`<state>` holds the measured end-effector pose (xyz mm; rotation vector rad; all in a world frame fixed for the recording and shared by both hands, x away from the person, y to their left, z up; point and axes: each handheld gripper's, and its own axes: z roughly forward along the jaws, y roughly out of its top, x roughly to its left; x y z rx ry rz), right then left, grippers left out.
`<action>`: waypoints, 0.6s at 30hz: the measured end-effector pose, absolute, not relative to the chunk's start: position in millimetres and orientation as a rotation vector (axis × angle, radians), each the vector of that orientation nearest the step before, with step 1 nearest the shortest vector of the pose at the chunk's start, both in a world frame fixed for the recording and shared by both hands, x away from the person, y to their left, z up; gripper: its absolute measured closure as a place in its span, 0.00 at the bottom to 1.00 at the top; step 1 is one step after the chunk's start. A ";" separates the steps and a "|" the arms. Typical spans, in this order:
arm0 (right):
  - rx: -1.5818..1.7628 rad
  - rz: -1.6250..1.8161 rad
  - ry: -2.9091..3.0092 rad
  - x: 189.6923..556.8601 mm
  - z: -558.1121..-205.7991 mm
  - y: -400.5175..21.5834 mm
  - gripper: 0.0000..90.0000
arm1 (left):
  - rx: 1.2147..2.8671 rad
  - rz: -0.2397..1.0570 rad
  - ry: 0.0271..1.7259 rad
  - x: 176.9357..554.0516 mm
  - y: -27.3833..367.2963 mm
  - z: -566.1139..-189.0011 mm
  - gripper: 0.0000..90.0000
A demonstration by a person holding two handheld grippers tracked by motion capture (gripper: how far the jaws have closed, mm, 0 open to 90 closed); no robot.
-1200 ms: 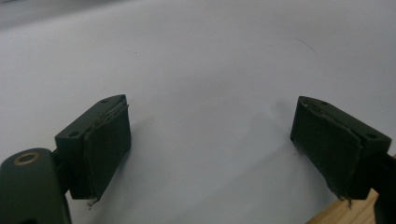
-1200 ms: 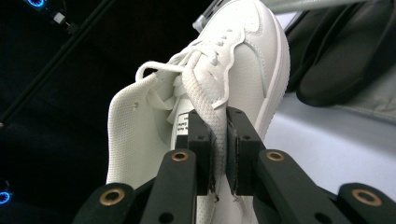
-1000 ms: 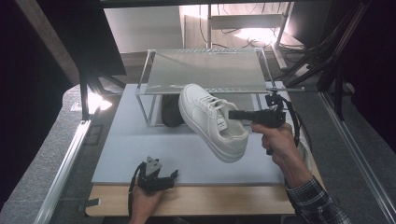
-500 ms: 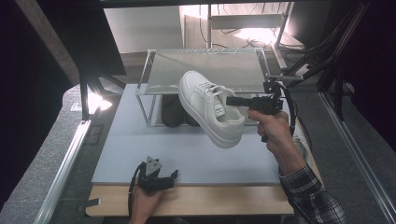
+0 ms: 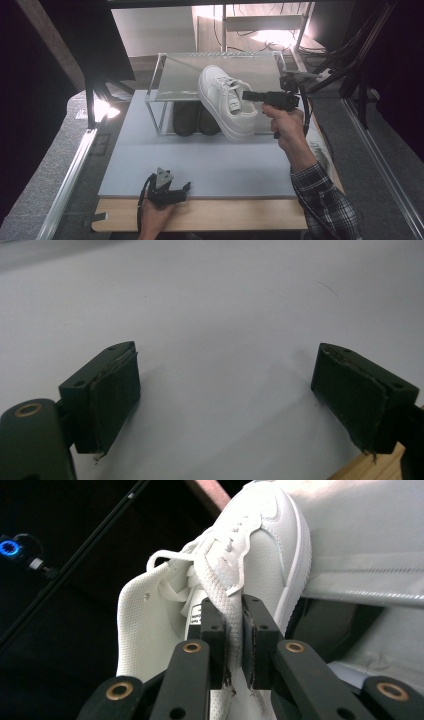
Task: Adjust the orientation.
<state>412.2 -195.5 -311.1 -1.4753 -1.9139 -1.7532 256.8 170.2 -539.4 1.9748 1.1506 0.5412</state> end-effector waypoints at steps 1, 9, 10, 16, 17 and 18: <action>-1.484 -1.752 -1.915 414.2 -311.1 -195.1 0.91 | 1.972 0.542 1.152 256.8 170.0 -539.5 0.13; -1.560 -1.760 -1.902 429.9 -311.2 -189.3 0.91 | 1.972 0.542 1.152 256.8 170.0 -539.5 0.13; -1.561 -1.757 -1.905 431.4 -311.2 -188.8 0.91 | 1.972 0.541 1.152 256.8 170.0 -539.5 0.13; -1.622 -1.754 -1.898 443.3 -310.2 -181.1 0.90 | 1.973 0.541 1.151 256.8 170.1 -539.4 0.13; -1.626 -1.752 -1.896 444.7 -309.8 -180.5 0.90 | 1.972 0.541 1.152 256.7 170.0 -539.5 0.13; -1.635 -1.753 -1.892 446.7 -309.5 -179.6 0.90 | 1.973 0.542 1.152 256.7 170.0 -539.5 0.13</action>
